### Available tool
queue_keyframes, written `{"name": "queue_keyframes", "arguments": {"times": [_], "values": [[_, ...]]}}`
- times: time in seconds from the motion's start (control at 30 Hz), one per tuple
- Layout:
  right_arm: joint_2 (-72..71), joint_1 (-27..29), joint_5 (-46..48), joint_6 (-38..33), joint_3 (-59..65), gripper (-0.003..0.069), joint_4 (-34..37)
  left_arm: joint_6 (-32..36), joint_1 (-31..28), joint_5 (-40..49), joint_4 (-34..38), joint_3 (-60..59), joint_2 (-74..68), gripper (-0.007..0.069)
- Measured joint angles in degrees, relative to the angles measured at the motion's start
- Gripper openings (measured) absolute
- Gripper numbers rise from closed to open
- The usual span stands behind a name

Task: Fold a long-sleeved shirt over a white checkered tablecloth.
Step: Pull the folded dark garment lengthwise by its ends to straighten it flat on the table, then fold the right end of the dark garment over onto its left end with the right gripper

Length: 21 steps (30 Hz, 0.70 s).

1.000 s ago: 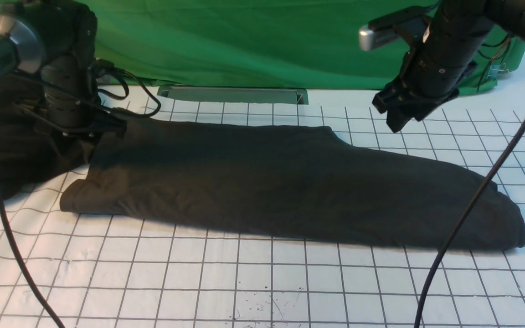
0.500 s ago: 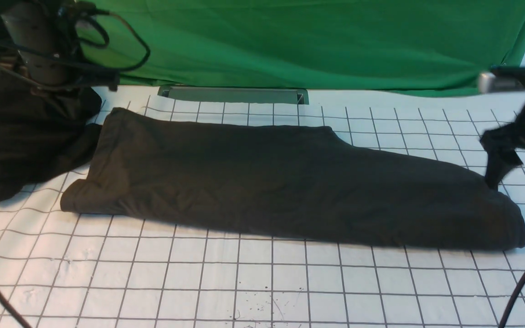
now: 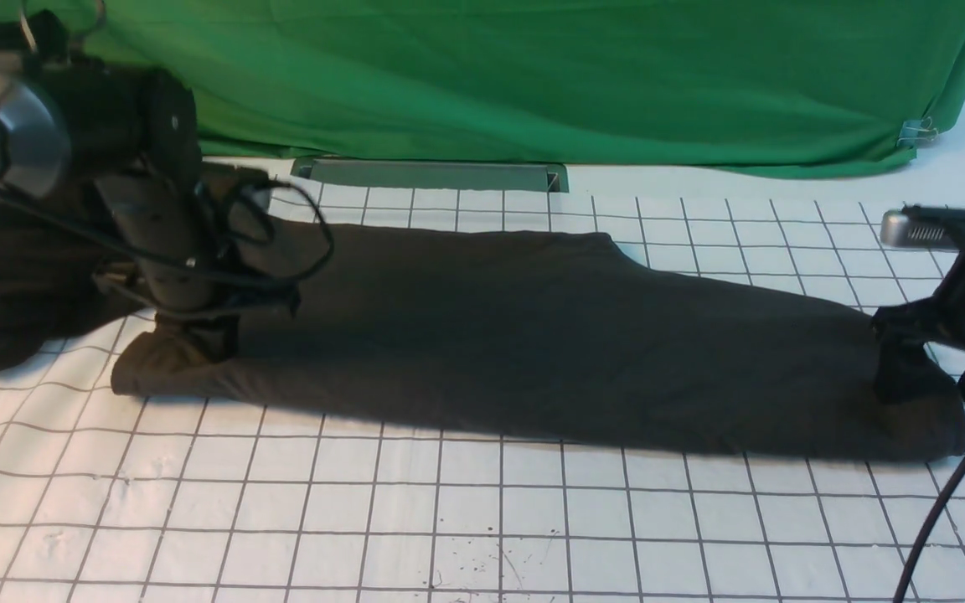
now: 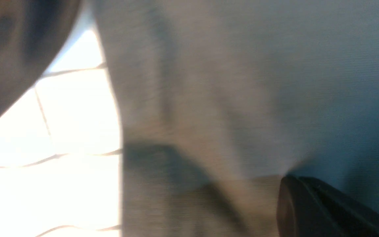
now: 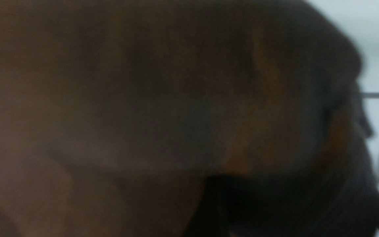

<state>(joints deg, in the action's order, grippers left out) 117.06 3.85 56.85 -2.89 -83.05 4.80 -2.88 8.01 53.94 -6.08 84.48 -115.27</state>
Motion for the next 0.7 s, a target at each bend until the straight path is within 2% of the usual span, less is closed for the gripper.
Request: {"name": "queue_keyframes", "arguments": {"times": [0.07, 0.13, 0.17, 0.2, 0.33, 0.37, 0.47, 0.57, 0.7], "values": [[0.57, 0.0, -0.29, -0.38, 0.06, 0.0564, 0.2, -0.62, -0.07, -0.52, -1.0, -0.75, -0.23, -0.0007], [0.91, 0.0, -0.7, -1.07, 0.12, 0.0519, 0.55, -1.33, -0.07, -0.97, -1.29, -1.61, -0.5, -0.0007], [0.91, 0.0, -0.7, -1.26, 0.12, 0.0466, 0.81, -1.49, -0.07, -1.28, -1.32, -1.83, -0.56, -0.0007], [0.91, 0.0, -0.7, -1.26, 0.12, 0.0458, 0.82, -1.57, -0.07, -1.28, -1.24, -1.93, -0.56, -0.0007], [0.98, 0.0, -0.05, -3.9, 0.07, 0.0136, 2.51, -1.63, -0.07, -1.01, 0.67, -2.19, 0.43, -0.0006], [0.98, 0.0, 0.22, -4.29, -0.06, 0.0084, 2.5, -1.63, -0.07, -0.95, 1.08, -2.32, 0.99, -0.0006], [0.98, 0.61, 1.65, -4.86, -0.47, 0.0038, 2.62, -1.63, -0.07, -0.48, 1.93, -2.56, 3.66, -0.0006], [0.25, 1.69, 4.16, -5.26, -0.84, 0.0031, 2.36, -1.63, -0.07, -0.03, 2.0, -2.55, 8.03, -0.0006], [-6.03, 3.84, 7.34, -5.47, -1.2, 0.0029, -2.5, -1.63, -0.07, 3.97, 2.21, -2.55, 17.04, -0.0006]]}}
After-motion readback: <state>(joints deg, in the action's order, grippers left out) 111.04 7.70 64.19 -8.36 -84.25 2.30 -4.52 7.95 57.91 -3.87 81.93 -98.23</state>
